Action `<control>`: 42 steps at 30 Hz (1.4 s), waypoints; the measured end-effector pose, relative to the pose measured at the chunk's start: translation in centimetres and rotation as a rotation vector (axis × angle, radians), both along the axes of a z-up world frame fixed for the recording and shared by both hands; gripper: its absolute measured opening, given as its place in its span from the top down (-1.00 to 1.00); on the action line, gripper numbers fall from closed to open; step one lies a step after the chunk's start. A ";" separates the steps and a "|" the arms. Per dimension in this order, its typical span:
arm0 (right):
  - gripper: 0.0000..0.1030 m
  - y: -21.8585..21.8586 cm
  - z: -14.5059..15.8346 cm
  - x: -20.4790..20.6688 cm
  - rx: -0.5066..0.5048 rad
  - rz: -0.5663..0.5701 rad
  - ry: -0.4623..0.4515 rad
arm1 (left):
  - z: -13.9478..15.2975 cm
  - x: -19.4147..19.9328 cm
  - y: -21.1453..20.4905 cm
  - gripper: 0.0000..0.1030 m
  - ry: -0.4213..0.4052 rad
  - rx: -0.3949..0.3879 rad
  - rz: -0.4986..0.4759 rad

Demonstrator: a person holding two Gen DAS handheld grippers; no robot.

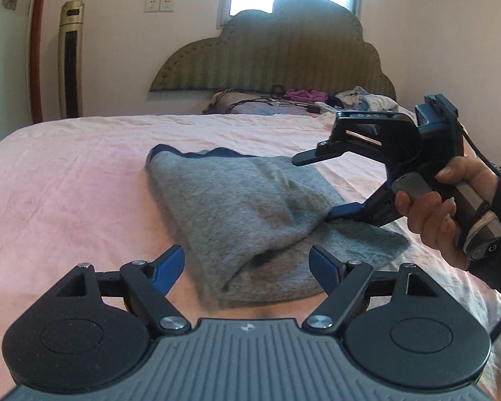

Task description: Fold small clothes

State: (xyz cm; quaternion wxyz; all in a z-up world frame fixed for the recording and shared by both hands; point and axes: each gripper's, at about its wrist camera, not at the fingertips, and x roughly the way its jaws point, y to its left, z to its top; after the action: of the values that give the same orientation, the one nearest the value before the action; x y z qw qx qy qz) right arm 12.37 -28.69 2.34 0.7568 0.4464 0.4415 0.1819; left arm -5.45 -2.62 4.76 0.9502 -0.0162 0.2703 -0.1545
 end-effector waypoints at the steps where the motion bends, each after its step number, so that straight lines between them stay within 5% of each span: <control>1: -0.60 0.3 0.0 0.2 -0.007 0.001 -0.001 | -0.1 0.2 0.4 -0.59 0.011 -0.013 0.016; 3: -0.60 0.4 0.0 0.1 -0.016 0.005 -0.005 | -0.2 0.5 1.0 -0.59 0.026 -0.036 0.031; 5: -0.34 0.7 0.1 0.3 -0.042 0.009 -0.013 | -0.1 0.6 1.3 -0.59 0.028 -0.046 0.041; 6: 0.49 0.8 0.3 0.4 -0.070 0.018 -0.019 | -0.1 0.7 1.4 -0.59 0.026 -0.050 0.044; 7: 0.71 0.9 0.3 0.4 -0.094 0.030 -0.022 | -0.1 0.7 1.5 -0.59 0.023 -0.053 0.045; 14: 0.74 -1.2 4.9 -5.7 -0.187 0.035 -0.242 | 0.3 1.4 3.1 -0.59 -0.008 -0.073 0.055; 18: 0.75 -3.7 2.2 -9.9 -0.306 -0.013 -0.156 | -0.6 2.8 3.7 -0.59 0.036 -0.112 0.073; 21: 0.74 -4.5 -0.2 -10.1 -0.254 -0.011 -0.094 | -0.5 3.9 3.8 -0.59 0.070 -0.135 0.064; 23: 0.38 -4.5 0.8 -9.6 -0.261 -0.006 -0.096 | 0.1 4.3 4.0 -0.59 0.054 -0.148 0.057; 25: -0.40 -4.9 2.6 -9.1 -0.265 -0.032 -0.173 | 0.7 4.6 4.0 -0.59 0.022 -0.130 0.062; 26: -0.47 -5.2 3.8 -8.5 -0.285 -0.057 -0.225 | 1.0 4.8 3.8 -0.59 0.010 -0.118 0.065; 30: -0.40 -4.8 6.1 -2.4 -0.304 -0.015 -0.279 | 1.4 5.4 2.1 -0.59 -0.012 -0.084 0.016; 36: 0.04 -1.3 3.7 7.6 -0.398 0.096 -0.155 | -0.2 5.4 -1.4 -0.59 0.033 -0.017 -0.085; 38: 0.23 0.2 2.4 8.7 -0.426 0.155 -0.122 | -0.9 5.4 -1.9 -0.59 0.056 0.009 -0.096; 39: 0.73 0.8 2.3 8.8 -0.456 0.190 -0.136 | -1.0 5.3 -2.0 -0.59 0.057 0.024 -0.099; 42: 0.75 0.3 4.5 7.1 -0.532 0.176 -0.266 | -0.9 4.9 -1.6 -0.59 0.038 0.024 -0.117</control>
State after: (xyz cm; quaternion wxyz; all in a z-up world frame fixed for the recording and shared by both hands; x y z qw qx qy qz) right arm 19.42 -28.36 6.85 0.8796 0.1648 0.4076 0.1815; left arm -0.55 -4.27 3.91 0.9344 0.0079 0.2903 -0.2062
